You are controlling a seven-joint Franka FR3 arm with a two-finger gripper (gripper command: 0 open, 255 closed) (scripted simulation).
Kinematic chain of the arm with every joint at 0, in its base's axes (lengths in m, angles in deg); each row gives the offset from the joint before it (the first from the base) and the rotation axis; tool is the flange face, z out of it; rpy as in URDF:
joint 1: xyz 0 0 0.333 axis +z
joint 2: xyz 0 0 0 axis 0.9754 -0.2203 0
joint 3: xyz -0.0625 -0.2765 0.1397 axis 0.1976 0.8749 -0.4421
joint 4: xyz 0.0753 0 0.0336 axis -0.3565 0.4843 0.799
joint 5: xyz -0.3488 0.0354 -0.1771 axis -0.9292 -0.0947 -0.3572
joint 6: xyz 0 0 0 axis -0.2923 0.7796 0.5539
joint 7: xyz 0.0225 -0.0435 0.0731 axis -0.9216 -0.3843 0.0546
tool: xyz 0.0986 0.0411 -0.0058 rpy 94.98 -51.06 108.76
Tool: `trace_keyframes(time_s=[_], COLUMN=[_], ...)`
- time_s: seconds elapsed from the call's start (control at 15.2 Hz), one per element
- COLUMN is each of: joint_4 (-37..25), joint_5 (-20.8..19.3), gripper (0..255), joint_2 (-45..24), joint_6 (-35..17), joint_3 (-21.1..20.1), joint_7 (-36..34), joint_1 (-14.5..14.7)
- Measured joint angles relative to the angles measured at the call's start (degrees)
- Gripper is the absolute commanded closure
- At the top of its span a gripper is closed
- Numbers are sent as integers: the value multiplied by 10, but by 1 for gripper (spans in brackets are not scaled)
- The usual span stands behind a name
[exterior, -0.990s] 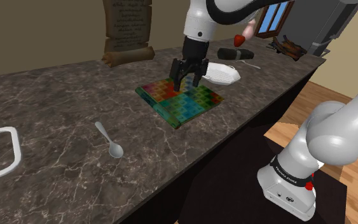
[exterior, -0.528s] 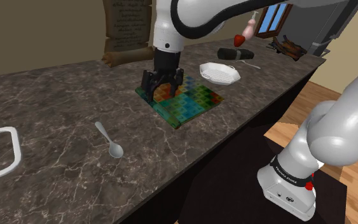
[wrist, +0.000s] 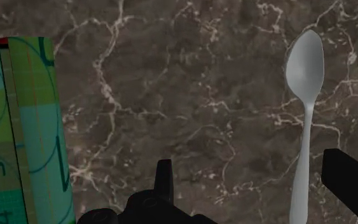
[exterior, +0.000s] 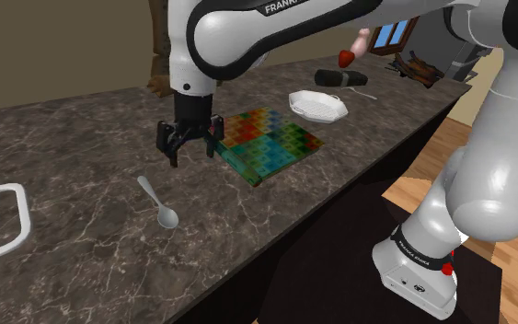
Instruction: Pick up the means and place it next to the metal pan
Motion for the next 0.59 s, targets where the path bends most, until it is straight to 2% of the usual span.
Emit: trace_keyframes(time_s=[0.33, 0.59], joint_4=[-126, -190], joint_5=[-38, -55], gripper=[0, 0], joint_2=[-119, -182], joint_6=[16, 21], joint_3=[-1, 2], joint_7=[-46, -66], joint_1=[42, 68])
